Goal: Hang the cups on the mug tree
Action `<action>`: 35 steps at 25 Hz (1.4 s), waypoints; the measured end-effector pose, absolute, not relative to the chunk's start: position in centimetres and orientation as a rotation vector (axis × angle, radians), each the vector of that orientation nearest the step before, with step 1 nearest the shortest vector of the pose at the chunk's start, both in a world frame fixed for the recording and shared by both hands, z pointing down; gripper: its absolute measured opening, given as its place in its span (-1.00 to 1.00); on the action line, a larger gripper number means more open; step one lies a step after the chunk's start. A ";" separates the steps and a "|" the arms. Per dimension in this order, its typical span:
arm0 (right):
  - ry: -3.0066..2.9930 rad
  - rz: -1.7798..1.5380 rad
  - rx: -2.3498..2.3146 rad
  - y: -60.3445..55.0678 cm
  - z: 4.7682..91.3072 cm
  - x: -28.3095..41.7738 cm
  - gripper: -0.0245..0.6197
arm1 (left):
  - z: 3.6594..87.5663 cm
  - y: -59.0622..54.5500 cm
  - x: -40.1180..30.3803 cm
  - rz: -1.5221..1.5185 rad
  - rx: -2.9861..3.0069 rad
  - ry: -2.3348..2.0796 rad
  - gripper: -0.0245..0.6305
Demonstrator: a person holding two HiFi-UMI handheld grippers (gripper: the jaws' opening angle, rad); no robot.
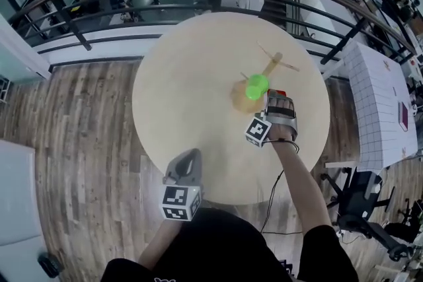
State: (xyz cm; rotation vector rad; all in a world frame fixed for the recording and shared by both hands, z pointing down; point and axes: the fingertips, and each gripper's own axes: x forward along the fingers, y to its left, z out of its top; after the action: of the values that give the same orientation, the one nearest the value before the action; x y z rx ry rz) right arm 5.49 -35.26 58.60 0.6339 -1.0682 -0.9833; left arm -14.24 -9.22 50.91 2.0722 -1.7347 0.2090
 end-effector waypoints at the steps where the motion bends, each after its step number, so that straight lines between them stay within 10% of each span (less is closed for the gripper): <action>1: -1.069 -0.987 0.626 -35.2 59.0 5.2 -0.07 | 51.0 -9.1 -14.4 0.214 2.064 -1.740 -0.88; 22: -1.446 -0.747 0.858 -30.7 56.1 4.8 -0.08 | 50.1 -10.1 -13.1 0.222 2.125 -1.692 -0.88; 35: -2.338 -0.291 1.435 -19.4 40.4 7.3 -0.67 | 43.7 -15.0 -6.3 0.140 2.409 -1.577 -0.88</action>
State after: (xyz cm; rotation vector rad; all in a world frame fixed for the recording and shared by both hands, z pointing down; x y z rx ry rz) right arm 7.28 -19.39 40.39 1.4347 -2.3375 -0.2907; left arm -6.28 -15.01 43.72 2.4088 -1.5774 0.1401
